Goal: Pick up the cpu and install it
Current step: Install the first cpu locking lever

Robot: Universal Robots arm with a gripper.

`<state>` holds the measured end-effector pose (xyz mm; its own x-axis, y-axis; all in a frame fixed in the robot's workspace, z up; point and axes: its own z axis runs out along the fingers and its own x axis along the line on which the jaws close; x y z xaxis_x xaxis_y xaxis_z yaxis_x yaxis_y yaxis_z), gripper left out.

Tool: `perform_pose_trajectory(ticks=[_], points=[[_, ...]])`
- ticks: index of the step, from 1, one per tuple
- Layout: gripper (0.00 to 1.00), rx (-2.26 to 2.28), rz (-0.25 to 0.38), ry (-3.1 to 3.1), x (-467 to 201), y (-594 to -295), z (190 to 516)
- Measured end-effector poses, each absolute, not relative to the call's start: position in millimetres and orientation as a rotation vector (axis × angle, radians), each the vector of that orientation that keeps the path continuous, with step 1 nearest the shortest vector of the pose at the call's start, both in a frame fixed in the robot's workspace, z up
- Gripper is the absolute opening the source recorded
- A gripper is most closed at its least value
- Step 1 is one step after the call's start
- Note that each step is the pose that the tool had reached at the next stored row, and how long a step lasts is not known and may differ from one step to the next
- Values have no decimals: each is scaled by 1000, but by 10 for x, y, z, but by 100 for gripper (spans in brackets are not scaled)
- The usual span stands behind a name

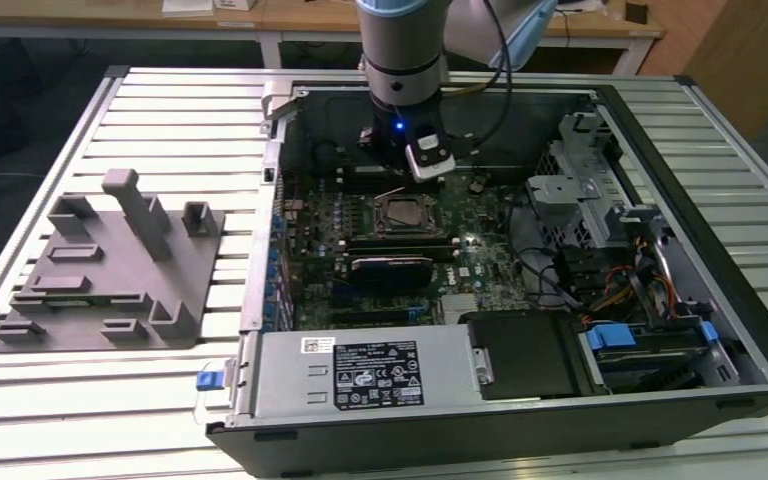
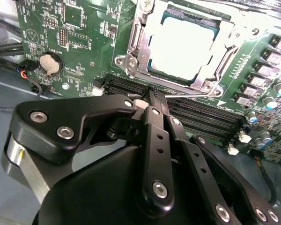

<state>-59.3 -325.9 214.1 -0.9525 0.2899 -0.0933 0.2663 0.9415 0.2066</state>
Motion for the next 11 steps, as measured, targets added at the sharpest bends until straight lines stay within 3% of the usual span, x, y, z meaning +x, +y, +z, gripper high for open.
perform_pose_trajectory(ticks=[11], points=[[11, 460, 282, 2950, -594, -3212, 2077]])
